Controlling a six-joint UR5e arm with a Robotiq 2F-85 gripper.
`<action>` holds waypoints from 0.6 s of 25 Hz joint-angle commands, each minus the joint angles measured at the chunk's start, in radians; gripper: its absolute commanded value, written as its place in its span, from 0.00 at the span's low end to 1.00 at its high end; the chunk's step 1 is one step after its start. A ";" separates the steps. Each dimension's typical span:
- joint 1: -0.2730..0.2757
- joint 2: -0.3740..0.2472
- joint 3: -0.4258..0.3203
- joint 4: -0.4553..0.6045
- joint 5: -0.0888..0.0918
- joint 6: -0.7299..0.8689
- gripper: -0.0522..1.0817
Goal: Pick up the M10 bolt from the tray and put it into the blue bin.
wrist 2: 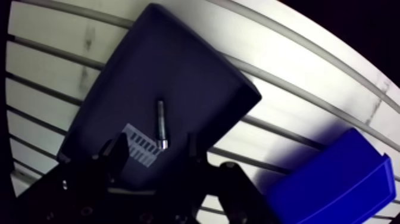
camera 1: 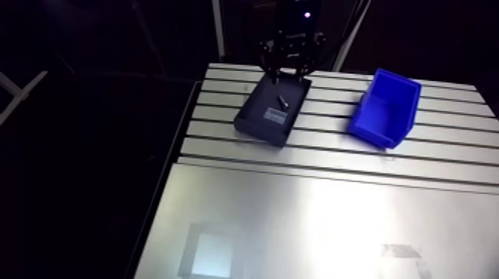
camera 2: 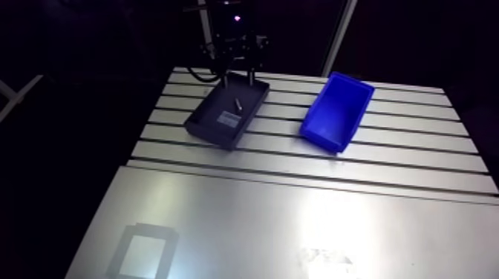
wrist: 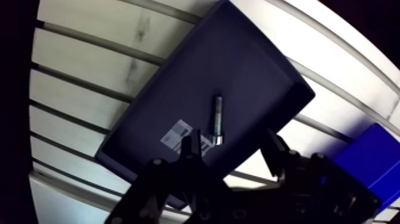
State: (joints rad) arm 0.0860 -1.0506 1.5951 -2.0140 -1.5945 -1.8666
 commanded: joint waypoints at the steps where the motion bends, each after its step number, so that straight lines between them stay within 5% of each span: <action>1: 0.003 0.027 0.006 -0.039 0.002 0.004 0.42; 15: 0.003 0.042 0.026 -0.062 0.008 0.010 0.45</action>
State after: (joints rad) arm 0.0896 -1.0122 1.6143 -2.0695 -1.5897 -1.8606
